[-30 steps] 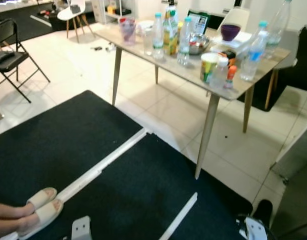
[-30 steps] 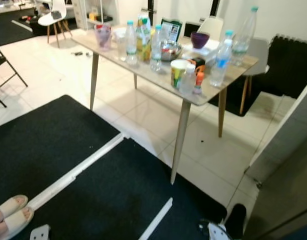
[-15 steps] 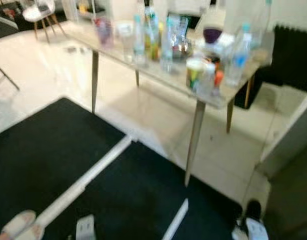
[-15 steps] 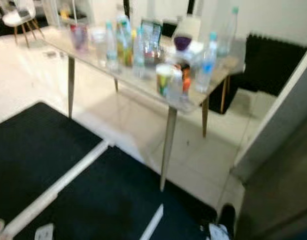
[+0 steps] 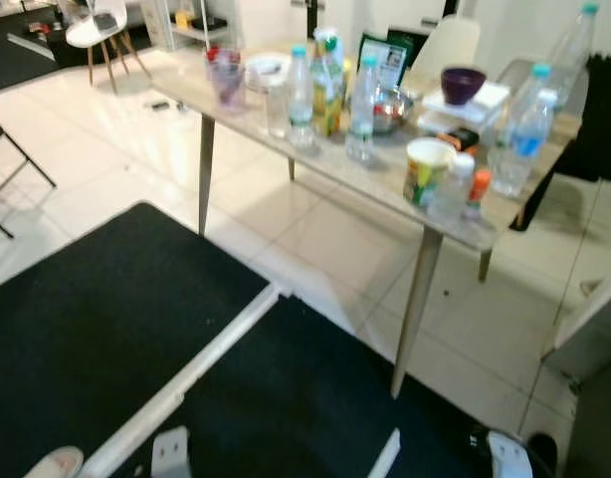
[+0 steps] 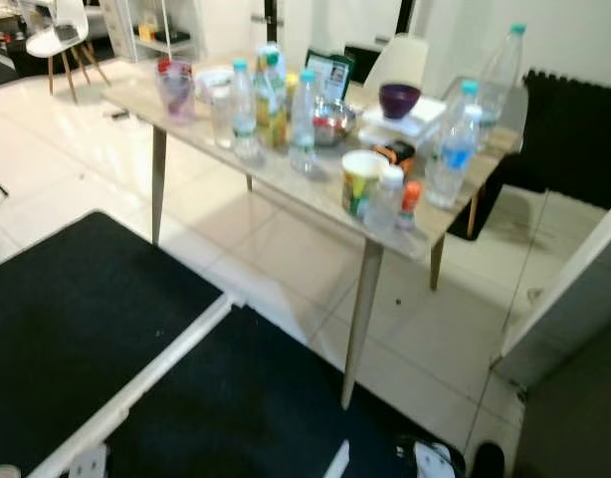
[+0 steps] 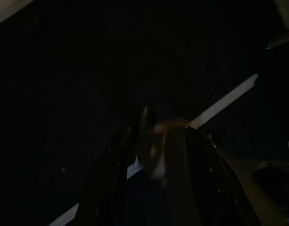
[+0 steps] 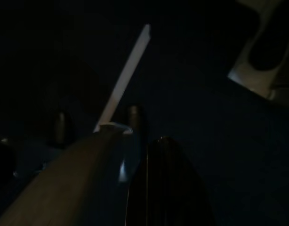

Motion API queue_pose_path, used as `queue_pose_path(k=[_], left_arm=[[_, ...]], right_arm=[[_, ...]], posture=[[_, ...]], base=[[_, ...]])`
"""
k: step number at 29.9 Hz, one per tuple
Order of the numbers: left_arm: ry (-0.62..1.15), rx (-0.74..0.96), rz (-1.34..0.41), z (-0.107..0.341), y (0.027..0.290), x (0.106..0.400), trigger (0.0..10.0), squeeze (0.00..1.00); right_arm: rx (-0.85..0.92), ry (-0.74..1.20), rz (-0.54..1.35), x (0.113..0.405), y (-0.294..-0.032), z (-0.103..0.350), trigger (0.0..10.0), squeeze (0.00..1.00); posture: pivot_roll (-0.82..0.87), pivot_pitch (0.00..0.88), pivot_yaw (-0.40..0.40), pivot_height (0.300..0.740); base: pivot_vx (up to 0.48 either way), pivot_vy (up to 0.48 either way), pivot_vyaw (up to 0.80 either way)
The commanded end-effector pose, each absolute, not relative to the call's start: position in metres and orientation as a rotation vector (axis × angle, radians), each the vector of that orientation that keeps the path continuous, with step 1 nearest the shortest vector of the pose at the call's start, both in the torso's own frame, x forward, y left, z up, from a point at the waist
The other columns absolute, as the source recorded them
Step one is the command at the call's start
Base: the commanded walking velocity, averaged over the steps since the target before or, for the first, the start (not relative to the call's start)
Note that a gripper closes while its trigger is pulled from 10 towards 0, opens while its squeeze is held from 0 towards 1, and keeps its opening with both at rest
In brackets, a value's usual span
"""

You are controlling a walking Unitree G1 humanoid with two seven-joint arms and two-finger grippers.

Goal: Restocking fridge

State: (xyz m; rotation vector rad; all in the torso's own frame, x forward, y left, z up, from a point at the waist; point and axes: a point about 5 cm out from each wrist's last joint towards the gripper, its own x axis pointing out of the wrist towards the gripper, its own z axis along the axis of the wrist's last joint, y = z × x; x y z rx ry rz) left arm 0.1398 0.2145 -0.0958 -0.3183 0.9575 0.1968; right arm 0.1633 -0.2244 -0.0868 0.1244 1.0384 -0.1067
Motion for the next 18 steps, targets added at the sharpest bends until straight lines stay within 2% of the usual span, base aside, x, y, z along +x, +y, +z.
queue_pose_path(k=[1,7,15,18], left_arm=[[0.966,-0.309,0.189,-0.0964,0.2141,0.1385,10.0,0.0],[0.97,-0.31,0.189,-0.0969,0.2136,0.1372,10.0,0.0],[0.967,-0.309,0.186,-0.0965,0.2132,0.1385,10.0,0.0],[0.967,-0.309,0.185,-0.0965,0.2131,0.1385,10.0,0.0]], right_arm=[[0.131,1.07,-0.105,0.1548,-0.222,-0.0909,10.0,0.0],[0.131,1.073,-0.102,0.1542,-0.2215,-0.0913,10.0,0.0],[0.131,1.075,-0.096,0.154,-0.2206,-0.0915,10.0,0.0],[0.133,1.073,-0.098,0.1539,-0.2205,-0.0916,10.0,0.0]], posture=[[0.0,0.065,0.003,0.74],[0.0,0.065,0.003,0.74],[0.0,0.063,0.004,0.74],[0.0,0.062,0.004,0.74]], base=[[0.24,0.0,0.0],[0.08,0.0,0.0],[0.15,0.0,-0.8],[0.24,0.0,-0.14]])
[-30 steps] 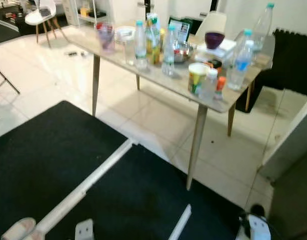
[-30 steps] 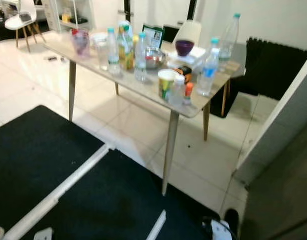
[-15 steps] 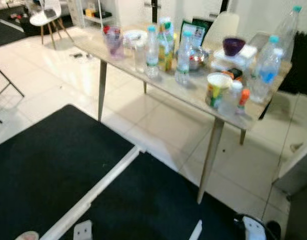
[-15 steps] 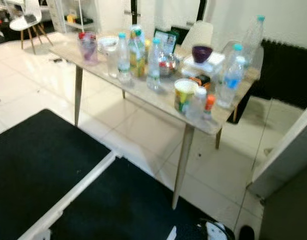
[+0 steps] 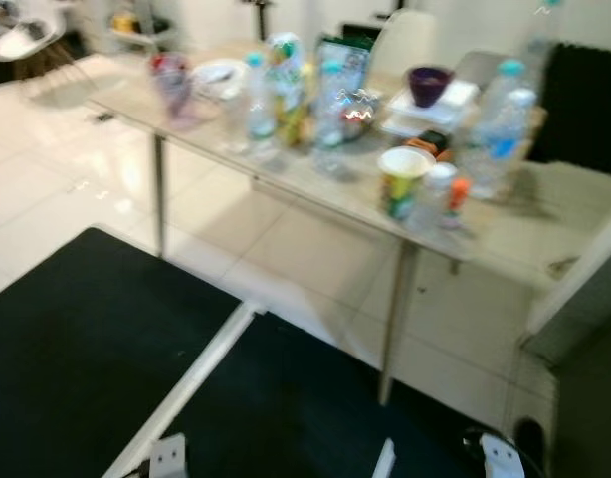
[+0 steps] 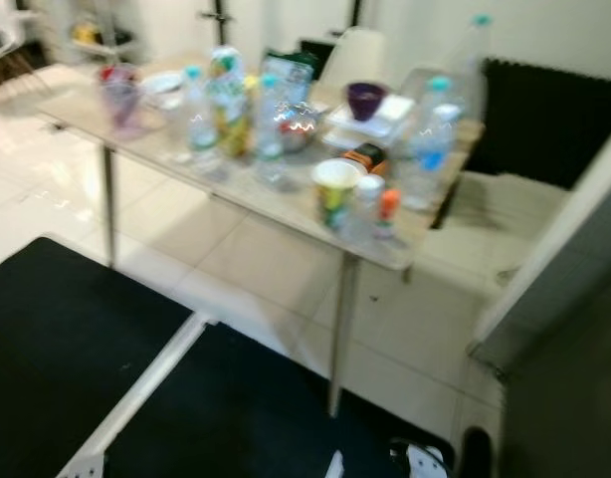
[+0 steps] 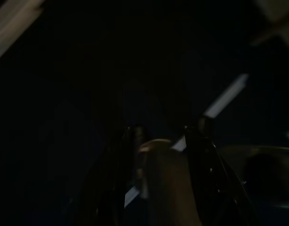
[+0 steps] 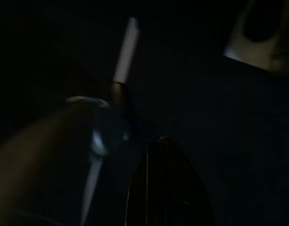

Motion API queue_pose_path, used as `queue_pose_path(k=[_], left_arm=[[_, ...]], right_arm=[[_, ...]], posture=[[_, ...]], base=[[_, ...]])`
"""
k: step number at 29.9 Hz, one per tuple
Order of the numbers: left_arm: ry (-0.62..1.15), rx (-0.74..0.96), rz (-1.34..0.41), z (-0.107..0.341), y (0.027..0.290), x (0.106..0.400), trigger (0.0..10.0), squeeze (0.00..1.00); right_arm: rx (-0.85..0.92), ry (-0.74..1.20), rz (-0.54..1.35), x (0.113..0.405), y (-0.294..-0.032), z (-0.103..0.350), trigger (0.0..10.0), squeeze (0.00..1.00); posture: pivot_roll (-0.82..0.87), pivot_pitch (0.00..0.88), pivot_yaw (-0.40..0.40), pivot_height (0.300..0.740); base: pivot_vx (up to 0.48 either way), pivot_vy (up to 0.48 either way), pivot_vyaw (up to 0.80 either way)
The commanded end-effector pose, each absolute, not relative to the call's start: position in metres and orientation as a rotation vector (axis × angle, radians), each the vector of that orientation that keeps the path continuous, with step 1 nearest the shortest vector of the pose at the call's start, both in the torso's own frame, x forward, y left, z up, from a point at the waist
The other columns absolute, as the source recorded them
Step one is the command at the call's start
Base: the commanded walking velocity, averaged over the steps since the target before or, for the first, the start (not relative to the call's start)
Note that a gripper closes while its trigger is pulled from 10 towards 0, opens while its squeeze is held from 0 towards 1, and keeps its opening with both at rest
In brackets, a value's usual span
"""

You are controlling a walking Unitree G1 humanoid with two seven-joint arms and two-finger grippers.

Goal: Restocking fridge

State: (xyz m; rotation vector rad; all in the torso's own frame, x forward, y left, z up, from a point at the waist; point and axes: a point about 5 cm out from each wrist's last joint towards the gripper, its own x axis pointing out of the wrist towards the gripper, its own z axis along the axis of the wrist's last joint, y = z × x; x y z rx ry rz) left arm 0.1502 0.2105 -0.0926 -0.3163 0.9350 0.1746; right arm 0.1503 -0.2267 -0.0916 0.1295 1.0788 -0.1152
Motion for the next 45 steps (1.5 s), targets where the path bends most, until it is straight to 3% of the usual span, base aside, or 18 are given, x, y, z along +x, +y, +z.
queue_pose_path(k=[1,21,27,45], left_arm=[[0.967,-0.308,0.183,-0.0965,0.2128,0.1388,10.0,0.0],[0.972,-0.308,0.177,-0.097,0.2117,0.1379,10.0,0.0],[0.971,-0.308,0.174,-0.0968,0.2114,0.1385,10.0,0.0],[0.973,-0.308,0.17,-0.0971,0.2108,0.1379,10.0,0.0]], right_arm=[[0.134,1.073,-0.099,0.1541,-0.2204,-0.0915,10.0,0.0],[0.137,1.072,-0.097,0.1542,-0.2197,-0.0916,10.0,0.0],[0.138,1.073,-0.091,0.1541,-0.2188,-0.0918,10.0,0.0],[0.149,1.061,-0.092,0.1552,-0.2178,-0.0915,10.0,0.0]], posture=[[0.0,0.062,0.003,0.74],[0.0,0.062,0.005,0.74],[0.0,0.062,0.005,0.74],[0.0,0.064,0.007,0.74]], base=[[0.24,0.0,0.0],[0.132,0.0,0.0],[0.246,0.0,-0.79],[0.254,0.0,0.0]])
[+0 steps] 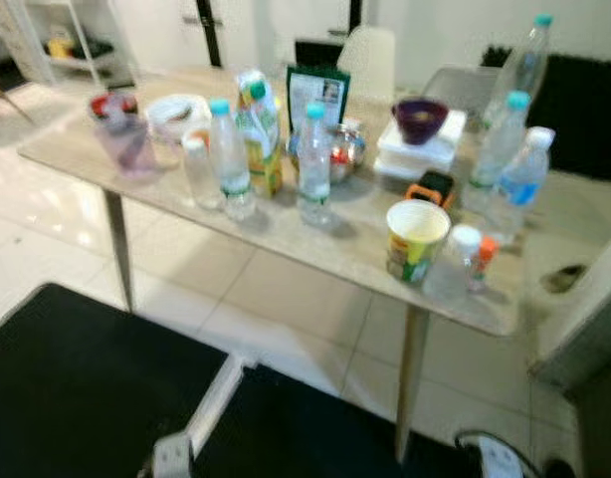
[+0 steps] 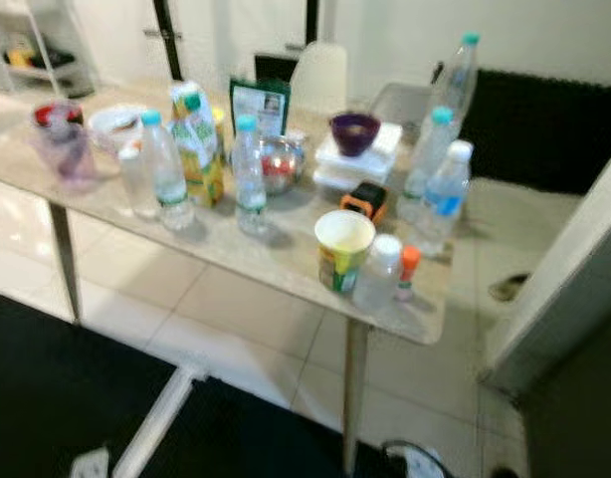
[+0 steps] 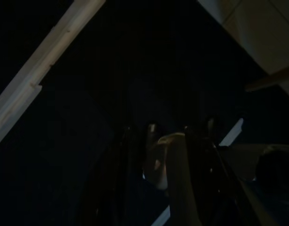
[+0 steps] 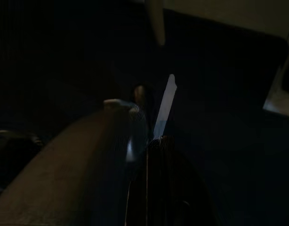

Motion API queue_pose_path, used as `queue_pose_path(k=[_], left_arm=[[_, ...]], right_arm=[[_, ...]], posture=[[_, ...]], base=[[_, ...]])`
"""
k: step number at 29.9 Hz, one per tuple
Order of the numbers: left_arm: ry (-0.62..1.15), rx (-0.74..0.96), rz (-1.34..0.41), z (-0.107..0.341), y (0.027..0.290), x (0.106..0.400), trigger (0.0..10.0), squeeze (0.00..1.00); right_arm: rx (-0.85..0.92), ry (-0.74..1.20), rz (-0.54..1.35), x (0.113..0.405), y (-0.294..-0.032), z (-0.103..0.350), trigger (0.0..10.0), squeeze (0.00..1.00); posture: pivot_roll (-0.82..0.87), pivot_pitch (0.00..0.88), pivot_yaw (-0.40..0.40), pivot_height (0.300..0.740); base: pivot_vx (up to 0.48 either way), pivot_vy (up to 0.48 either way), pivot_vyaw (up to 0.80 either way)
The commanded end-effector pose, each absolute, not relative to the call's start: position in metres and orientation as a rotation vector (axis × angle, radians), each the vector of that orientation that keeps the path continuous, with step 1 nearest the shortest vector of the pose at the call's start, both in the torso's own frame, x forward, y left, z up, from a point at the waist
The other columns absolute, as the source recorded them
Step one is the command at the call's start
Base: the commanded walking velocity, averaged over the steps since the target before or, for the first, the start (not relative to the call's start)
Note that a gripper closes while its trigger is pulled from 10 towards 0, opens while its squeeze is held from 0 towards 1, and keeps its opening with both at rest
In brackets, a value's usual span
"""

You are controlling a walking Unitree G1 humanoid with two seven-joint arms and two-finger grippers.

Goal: Restocking fridge

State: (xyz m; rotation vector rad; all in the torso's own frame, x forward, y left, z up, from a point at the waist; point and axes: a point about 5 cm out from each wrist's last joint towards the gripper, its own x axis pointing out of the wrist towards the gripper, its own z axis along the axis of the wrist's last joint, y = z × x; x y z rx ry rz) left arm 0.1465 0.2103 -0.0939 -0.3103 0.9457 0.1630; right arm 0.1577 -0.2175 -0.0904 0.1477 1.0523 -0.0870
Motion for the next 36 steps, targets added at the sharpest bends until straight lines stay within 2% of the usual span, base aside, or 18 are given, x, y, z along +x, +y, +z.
queue_pose_path(k=[1,6,8,17,31,36], left_arm=[[0.973,-0.307,0.17,-0.097,0.211,0.138,10.0,0.0],[0.97,-0.299,0.194,-0.097,0.213,0.138,10.0,0.0],[0.99,-0.286,0.144,-0.098,0.209,0.137,10.0,0.0],[1.009,-0.283,0.115,-0.1,0.203,0.136,10.0,0.0],[1.013,-0.304,0.094,-0.101,0.197,0.134,10.0,0.0],[1.01,-0.304,0.094,-0.101,0.198,0.134,10.0,0.0]], right_arm=[[0.148,1.062,-0.093,0.155,-0.218,-0.092,10.0,0.0],[0.146,1.07,-0.096,0.153,-0.218,-0.092,10.0,0.0],[0.144,1.069,-0.094,0.153,-0.218,-0.092,10.0,0.0],[0.141,1.069,-0.093,0.154,-0.218,-0.092,10.0,0.0],[0.112,1.071,-0.119,0.152,-0.223,-0.092,10.0,0.0],[0.112,1.047,-0.186,0.156,-0.233,-0.088,10.0,0.0]], posture=[[0.0,0.064,0.007,0.74],[0.0,0.063,0.007,0.74],[0.0,0.062,0.008,0.74],[0.0,0.061,0.008,0.74],[0.0,0.064,0.009,0.74],[0.0,0.064,0.009,0.74]], base=[[0.255,0.0,0.0],[0.0,0.0,0.0],[0.0,0.0,0.0],[0.283,-0.383,0.0],[0.0,0.0,0.0],[0.0,0.0,0.0]])
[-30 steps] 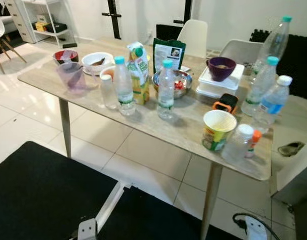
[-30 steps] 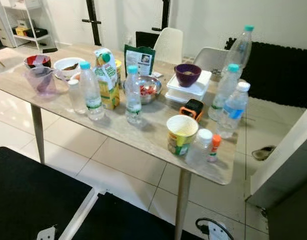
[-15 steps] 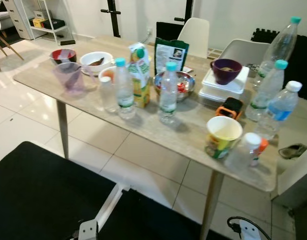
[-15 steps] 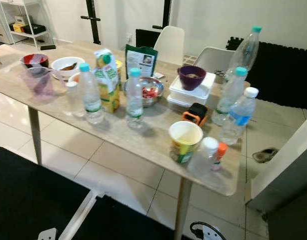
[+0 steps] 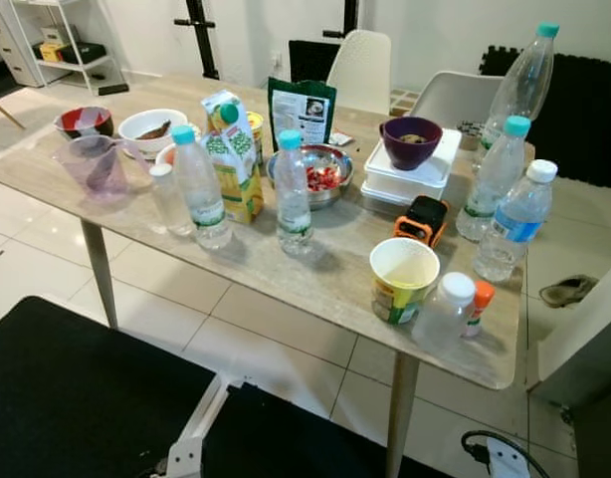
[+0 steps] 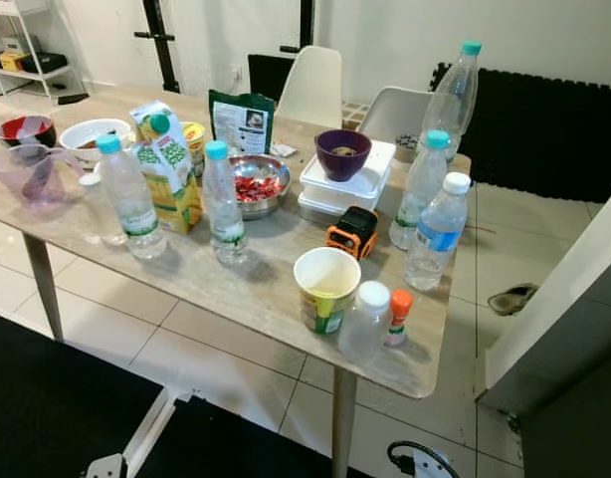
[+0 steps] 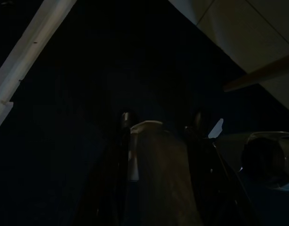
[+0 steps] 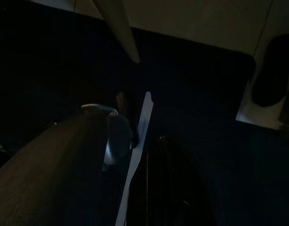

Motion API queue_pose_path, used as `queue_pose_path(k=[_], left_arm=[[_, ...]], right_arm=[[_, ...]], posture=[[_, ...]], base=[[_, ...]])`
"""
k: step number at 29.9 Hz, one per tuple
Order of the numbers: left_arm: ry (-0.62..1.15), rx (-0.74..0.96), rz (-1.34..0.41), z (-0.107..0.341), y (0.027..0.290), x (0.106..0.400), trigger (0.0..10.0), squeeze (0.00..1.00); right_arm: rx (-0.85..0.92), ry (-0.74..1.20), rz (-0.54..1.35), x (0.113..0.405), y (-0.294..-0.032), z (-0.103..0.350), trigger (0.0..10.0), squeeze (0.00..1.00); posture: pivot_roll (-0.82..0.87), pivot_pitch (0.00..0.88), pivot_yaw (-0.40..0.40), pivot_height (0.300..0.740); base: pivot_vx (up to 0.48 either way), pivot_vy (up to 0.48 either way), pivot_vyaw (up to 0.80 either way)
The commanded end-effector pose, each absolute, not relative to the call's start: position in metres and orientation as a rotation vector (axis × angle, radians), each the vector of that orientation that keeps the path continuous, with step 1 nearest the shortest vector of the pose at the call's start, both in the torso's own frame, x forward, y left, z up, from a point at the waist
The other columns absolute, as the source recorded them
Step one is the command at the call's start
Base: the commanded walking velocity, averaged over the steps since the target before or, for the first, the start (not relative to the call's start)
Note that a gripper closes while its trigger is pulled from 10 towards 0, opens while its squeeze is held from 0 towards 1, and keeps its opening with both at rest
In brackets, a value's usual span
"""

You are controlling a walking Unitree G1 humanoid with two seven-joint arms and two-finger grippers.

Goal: Restocking fridge

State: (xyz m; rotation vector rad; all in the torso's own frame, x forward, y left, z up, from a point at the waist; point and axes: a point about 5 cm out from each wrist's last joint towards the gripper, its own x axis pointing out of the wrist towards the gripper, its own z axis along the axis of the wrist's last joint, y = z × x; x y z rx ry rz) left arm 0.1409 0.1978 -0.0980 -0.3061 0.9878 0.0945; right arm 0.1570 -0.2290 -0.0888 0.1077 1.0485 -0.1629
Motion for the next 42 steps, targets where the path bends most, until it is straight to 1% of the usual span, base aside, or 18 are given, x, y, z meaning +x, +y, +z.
queue_pose_path(k=[1,3,5,6,7,8,9,10,13,17,18,19,23,30,31,37,40,42], left_arm=[[1.01,-0.304,0.094,-0.101,0.198,0.134,10.0,0.0],[1.01,-0.305,0.094,-0.101,0.198,0.134,10.0,0.0],[1.01,-0.305,0.094,-0.101,0.198,0.134,10.0,0.0],[1.012,-0.307,0.095,-0.101,0.197,0.133,10.0,0.0],[1.012,-0.309,0.096,-0.101,0.197,0.133,10.0,0.0],[1.013,-0.312,0.093,-0.101,0.197,0.133,10.0,0.0],[1.013,-0.312,0.093,-0.101,0.197,0.133,10.0,0.0],[1.012,-0.316,0.091,-0.101,0.197,0.133,10.0,0.0],[1.013,-0.316,0.096,-0.101,0.197,0.133,10.0,0.0],[1.009,-0.32,0.098,-0.101,0.197,0.134,10.0,0.0],[1.009,-0.32,0.098,-0.101,0.197,0.134,10.0,0.0],[1.01,-0.321,0.095,-0.101,0.197,0.134,10.0,0.0],[1.012,-0.321,0.086,-0.101,0.195,0.134,10.0,0.0],[1.012,-0.32,0.084,-0.101,0.196,0.134,10.0,0.0],[1.014,-0.321,0.085,-0.101,0.196,0.134,10.0,0.0],[1.015,-0.322,0.084,-0.101,0.196,0.133,10.0,0.0],[1.014,-0.327,0.074,-0.101,0.193,0.133,10.0,0.0],[1.015,-0.328,0.073,-0.101,0.193,0.133,10.0,0.0]], right_arm=[[0.115,1.037,-0.207,0.157,-0.236,-0.087,10.0,0.0],[0.117,1.03,-0.22,0.157,-0.238,-0.086,10.0,0.0],[0.119,1.014,-0.316,0.157,-0.25,-0.083,10.0,0.0],[0.103,1.007,-0.386,0.156,-0.261,-0.081,10.0,0.04],[0.09,1.0,-0.442,0.155,-0.27,-0.078,10.0,0.31],[0.056,1.003,-0.501,0.151,-0.281,-0.076,10.0,1.0],[0.056,1.003,-0.501,0.151,-0.281,-0.076,10.0,1.0],[0.005,1.013,-0.569,0.146,-0.295,-0.072,10.0,1.0],[-0.023,1.013,-0.628,0.141,-0.306,-0.069,10.0,1.0],[-0.058,0.966,-0.718,0.143,-0.325,-0.058,10.0,1.0],[-0.058,0.966,-0.718,0.143,-0.325,-0.058,10.0,1.0],[-0.073,0.933,-0.75,0.148,-0.333,-0.052,10.0,1.0],[-0.097,0.849,-0.8,0.162,-0.347,-0.036,10.0,1.0],[-0.087,0.711,-0.874,0.183,-0.364,-0.011,10.0,1.0],[-0.085,0.638,-0.898,0.195,-0.372,0.002,10.0,1.0],[-0.073,0.577,-0.926,0.202,-0.378,0.013,10.0,1.0],[0.018,0.389,-0.988,0.221,-0.396,0.047,10.0,1.0],[0.041,0.358,-0.994,0.223,-0.399,0.053,10.0,1.0]], posture=[[0.0,0.064,0.008,0.74],[0.0,0.064,0.008,0.74],[0.0,0.065,0.008,0.74],[0.0,0.065,0.009,0.74],[0.0,0.065,0.009,0.74],[0.0,0.065,0.009,0.74],[0.0,0.065,0.009,0.74],[0.0,0.065,0.009,0.74],[0.0,0.065,0.009,0.74],[0.0,0.065,0.009,0.74],[0.0,0.065,0.009,0.74],[-0.01,0.064,0.006,0.74],[-0.01,0.063,0.01,0.74],[-0.01,0.063,0.007,0.74],[-0.01,0.063,0.007,0.74],[-0.01,0.064,0.005,0.74],[-0.01,0.064,0.006,0.74],[-0.01,0.064,0.006,0.74]], base=[[0.0,0.0,0.0],[0.0,0.0,0.0],[0.0,0.0,0.0],[0.0,0.0,0.0],[0.0,0.0,0.0],[0.0,0.0,0.0],[0.0,0.0,0.0],[0.0,0.0,0.0],[0.0,0.0,0.0],[0.0,0.0,0.0],[0.0,0.0,0.0],[0.0,0.0,0.0],[0.0,0.0,0.0],[0.0,0.0,0.0],[0.0,0.0,0.0],[0.0,0.0,0.0],[0.0,0.0,0.0],[0.0,0.0,0.0]])
